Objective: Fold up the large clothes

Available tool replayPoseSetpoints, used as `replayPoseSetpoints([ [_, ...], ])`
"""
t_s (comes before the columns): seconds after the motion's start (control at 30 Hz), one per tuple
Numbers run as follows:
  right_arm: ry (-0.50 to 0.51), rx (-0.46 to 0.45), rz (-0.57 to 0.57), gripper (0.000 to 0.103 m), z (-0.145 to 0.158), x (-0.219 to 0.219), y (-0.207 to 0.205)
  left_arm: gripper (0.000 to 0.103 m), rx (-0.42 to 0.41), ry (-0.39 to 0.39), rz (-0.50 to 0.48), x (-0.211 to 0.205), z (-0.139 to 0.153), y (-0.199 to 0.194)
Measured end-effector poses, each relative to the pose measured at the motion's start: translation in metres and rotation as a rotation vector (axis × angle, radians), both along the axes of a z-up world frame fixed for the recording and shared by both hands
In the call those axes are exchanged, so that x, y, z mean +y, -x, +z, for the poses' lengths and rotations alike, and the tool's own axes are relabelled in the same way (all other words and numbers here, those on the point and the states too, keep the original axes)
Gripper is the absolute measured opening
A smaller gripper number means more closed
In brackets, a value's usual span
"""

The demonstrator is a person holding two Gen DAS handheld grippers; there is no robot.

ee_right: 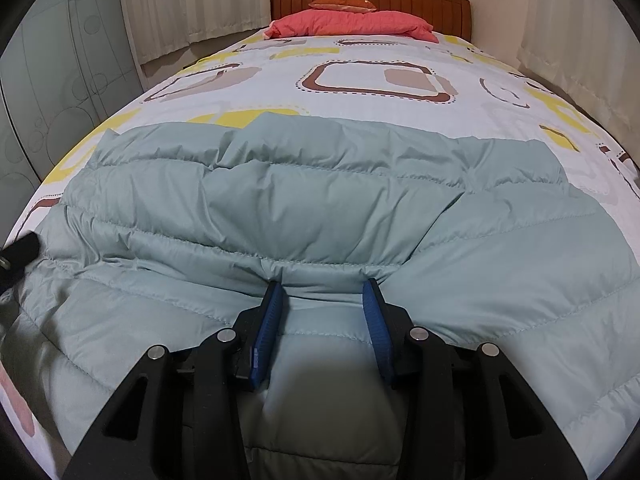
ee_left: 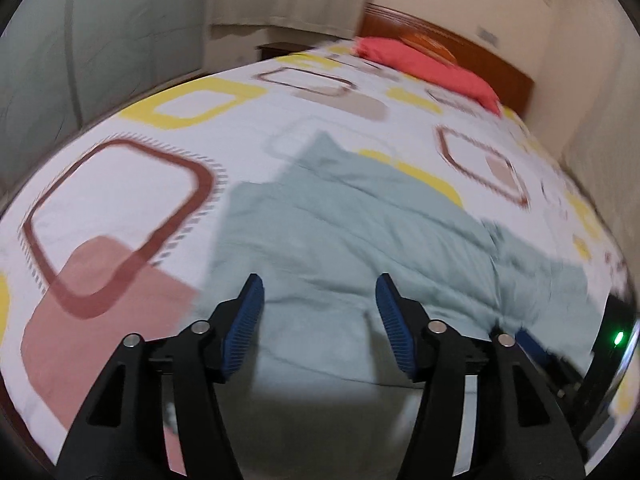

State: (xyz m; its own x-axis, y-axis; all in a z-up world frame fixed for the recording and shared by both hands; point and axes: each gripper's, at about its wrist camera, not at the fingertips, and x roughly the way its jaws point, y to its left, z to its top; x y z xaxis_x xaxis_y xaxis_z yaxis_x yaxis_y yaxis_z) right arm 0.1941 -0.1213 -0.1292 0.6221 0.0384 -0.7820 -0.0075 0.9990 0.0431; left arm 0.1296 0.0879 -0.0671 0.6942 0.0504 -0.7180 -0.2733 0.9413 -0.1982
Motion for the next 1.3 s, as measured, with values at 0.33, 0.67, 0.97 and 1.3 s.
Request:
replayPoseSetpoints([
  [0.33,-0.001,-0.002,0.000,0.042,0.000,-0.001,-0.001,0.075,0.013,0.393,0.245,0.077,-0.025,0.042],
  [0.67,0.001,-0.003,0.000,0.042,0.000,-0.001,0.000,0.077,0.006,0.605,0.168,0.086,-0.058,0.020],
  [0.97,0.006,-0.005,0.000,0.042,0.002,-0.001,-0.001,0.042,0.027,0.535,0.124,0.071,-0.067,0.006],
  [1.3,-0.084,-0.032,-0.057,0.043,0.019,-0.027,0.002,0.031,0.022,0.482,0.125,0.067,-0.066,0.006],
])
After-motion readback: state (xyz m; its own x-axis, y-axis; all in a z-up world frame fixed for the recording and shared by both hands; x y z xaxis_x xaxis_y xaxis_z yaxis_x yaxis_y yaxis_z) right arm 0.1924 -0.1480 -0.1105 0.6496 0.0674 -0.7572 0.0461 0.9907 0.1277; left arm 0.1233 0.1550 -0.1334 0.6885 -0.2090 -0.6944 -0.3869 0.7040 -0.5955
